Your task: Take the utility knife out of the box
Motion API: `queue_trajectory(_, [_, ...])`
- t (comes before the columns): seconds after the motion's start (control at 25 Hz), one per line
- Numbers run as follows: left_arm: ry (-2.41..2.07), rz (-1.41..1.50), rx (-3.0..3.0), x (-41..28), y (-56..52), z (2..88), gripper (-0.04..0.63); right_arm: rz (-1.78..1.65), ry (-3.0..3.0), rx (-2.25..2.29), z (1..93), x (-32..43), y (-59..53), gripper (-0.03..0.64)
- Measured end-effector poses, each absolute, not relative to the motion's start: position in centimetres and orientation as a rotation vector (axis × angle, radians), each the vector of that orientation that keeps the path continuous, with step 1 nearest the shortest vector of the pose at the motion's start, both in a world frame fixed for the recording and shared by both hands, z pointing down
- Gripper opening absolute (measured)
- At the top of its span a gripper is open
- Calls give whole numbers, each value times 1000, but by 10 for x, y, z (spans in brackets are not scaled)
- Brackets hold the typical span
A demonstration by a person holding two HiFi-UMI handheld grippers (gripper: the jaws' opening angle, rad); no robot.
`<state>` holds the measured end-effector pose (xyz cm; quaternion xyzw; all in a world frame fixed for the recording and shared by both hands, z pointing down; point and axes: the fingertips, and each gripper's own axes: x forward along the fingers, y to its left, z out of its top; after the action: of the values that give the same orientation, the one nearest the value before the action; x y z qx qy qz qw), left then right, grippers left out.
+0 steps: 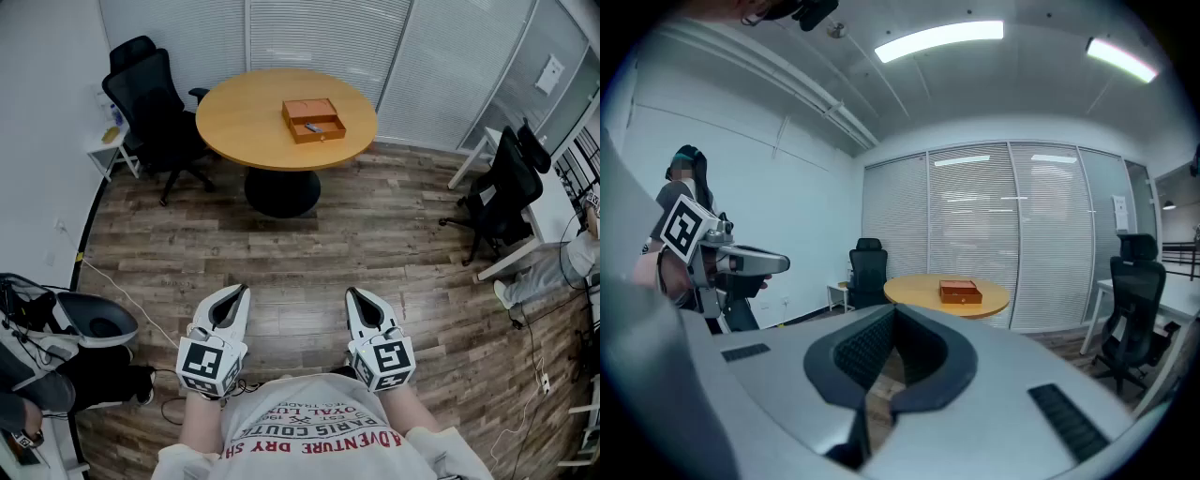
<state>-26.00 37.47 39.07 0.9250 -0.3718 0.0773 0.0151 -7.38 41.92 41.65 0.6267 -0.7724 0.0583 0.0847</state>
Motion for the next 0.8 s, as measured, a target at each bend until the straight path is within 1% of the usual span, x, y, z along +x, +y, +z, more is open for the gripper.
queue_trajectory(0.36, [-1160, 217, 2895, -266, 371, 384, -5, 134, -2302, 1877, 411, -80, 416, 6])
queue_trajectory(0.56, [-1148, 212, 2902, -274, 368, 382, -5, 217, -2299, 1950, 411, -81, 410, 6])
queue_trajectory(0.8, [-1148, 192, 2867, -283, 357, 388, -5, 239, -2258, 1938, 416, -85, 402, 6])
